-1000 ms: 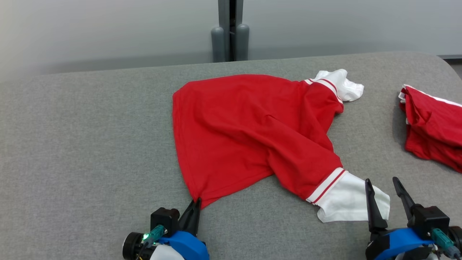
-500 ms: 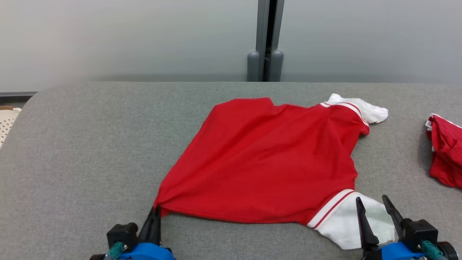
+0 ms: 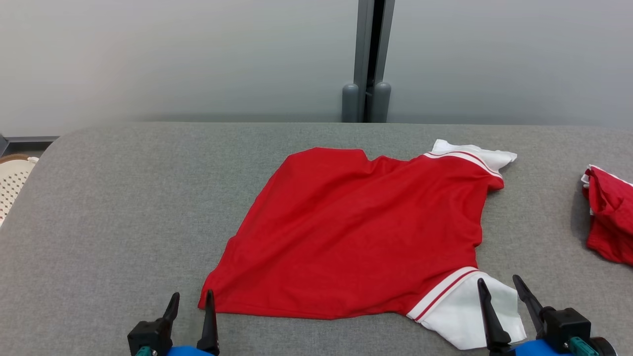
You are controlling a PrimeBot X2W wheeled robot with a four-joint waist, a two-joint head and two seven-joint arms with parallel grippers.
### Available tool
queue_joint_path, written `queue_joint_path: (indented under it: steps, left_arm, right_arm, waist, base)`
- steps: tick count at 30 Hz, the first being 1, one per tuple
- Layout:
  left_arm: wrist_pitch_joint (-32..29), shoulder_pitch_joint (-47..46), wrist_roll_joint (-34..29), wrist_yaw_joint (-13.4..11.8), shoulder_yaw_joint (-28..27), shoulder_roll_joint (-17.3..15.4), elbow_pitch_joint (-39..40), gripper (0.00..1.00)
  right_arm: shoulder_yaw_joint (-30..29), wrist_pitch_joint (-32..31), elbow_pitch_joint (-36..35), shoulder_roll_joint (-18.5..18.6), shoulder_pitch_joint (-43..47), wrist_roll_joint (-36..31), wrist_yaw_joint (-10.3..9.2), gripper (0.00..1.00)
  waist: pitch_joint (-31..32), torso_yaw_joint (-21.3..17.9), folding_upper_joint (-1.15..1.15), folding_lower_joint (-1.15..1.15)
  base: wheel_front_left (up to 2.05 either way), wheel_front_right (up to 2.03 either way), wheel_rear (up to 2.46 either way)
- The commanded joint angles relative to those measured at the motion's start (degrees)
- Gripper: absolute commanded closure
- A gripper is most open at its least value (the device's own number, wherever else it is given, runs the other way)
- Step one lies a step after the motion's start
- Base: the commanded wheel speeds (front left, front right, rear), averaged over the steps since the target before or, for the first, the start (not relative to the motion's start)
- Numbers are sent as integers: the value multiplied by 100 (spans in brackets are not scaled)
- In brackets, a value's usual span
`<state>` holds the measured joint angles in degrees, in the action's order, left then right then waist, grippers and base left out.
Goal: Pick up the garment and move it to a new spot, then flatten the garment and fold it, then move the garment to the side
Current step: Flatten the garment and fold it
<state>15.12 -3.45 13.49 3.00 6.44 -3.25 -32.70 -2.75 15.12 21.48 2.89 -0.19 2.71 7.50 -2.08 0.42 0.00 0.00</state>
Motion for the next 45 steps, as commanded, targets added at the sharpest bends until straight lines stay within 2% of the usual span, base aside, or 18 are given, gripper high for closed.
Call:
queue_joint_path:
  steps: [1,19,29,36,40,41,42,43,45]
  left_arm:
    - [4,126,-64,6,-39,18,71,0]
    - [4,229,0,8,102,36,168,0]
    - [4,301,22,41,263,35,96,0]
    - [4,208,-29,68,275,35,75,0]
    - [4,173,-51,95,285,36,76,0]
    - [4,171,-56,89,287,34,72,0]
    - [4,164,-54,94,292,34,67,0]
    - [4,153,-43,96,293,35,68,0]
    - [4,140,-25,96,285,35,76,0]
  right_arm:
    - [9,2,-25,2,78,55,-2,0]
    - [3,2,28,2,179,2,-2,0]
    - [-523,2,884,3,323,-447,-2,0]
    - [-702,2,1227,4,-23,-316,-2,0]
    - [-757,-13,1768,1,-204,-357,-2,0]
    - [-763,-28,1943,-1,-231,-378,-2,33]
    - [-777,-46,2088,-1,-256,-388,-2,71]
    - [-788,-50,2181,-4,-283,-393,-2,100]
    - [-869,-53,2250,-8,-275,-385,-2,100]
  waist:
    - [27,-31,0,0]
    - [27,-53,0,0]
    - [-46,44,0,0]
    - [-135,75,0,0]
    - [-174,121,0,0]
    - [-180,137,0,0]
    - [-184,151,0,0]
    - [-189,165,0,0]
    - [-196,176,0,0]
  base:
    - [0,0,0]
    - [0,0,0]
    - [0,0,0]
    - [0,0,0]
    - [0,0,0]
    - [0,0,0]
    - [0,0,0]
    - [0,0,0]
    - [0,0,0]
